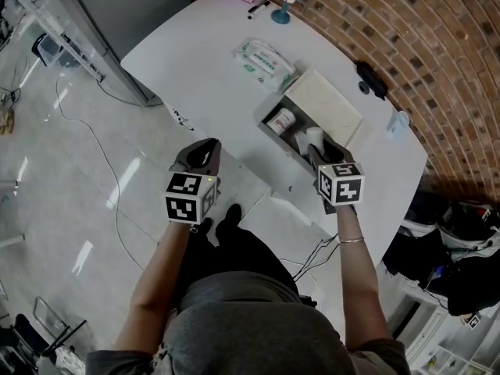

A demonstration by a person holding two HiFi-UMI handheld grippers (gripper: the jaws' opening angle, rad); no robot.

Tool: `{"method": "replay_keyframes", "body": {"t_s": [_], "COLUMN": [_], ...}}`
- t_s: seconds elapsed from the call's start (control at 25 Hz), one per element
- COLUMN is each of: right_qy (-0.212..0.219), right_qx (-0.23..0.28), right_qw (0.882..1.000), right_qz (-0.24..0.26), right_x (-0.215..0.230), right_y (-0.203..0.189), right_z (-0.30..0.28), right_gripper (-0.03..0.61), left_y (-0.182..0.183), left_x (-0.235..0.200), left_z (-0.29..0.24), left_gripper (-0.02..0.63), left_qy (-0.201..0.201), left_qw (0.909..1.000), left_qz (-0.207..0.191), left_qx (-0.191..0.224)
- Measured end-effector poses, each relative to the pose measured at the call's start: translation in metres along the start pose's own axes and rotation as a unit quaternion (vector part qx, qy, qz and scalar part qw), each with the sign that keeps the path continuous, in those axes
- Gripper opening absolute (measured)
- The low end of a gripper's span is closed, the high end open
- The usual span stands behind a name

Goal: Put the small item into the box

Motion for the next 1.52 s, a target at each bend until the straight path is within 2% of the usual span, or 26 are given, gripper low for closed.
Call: {"method": "replay_keyframes", "body": {"t_s": [0.4, 1.16, 1.52], "right_qy": [0.005, 0.031, 0.025], "right_qx": [-0.038, -0.106, -0.129], "right_qw": [0.996, 0.976, 0.974], "right_qz": [0.075, 0.188, 0.185], "right_x": [0.003, -0.012, -0.018], "right_y": [0.0, -0.015, -0.016], "right_z": [-0.025, -0.055, -0.055], "right_gripper": [0.152, 0.155, 0.16], "left_y": [-0.005, -0.007, -0.007], "left_x": [-0.005, -0.012, -0.015], "left_z": [0.003, 0.003, 0.004], "left_gripper": [0.034, 0.034, 0.034], "left_qy": [0.013, 0.018, 0.017], "left_qw": [0.9999, 0.9995, 0.9995], "left_qz": [0.011, 0.025, 0.025], "left_qx": [-0.001, -0.006, -0.011]}}
Point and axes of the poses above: the fingertips, and each gripper's own axes: z backward along the fingers, x to its right, y out of its top, the point moved 6 cm from there along z, backward along the fingers, and after that the axes turned 11 degrees about -y, right-handed, at the moved point
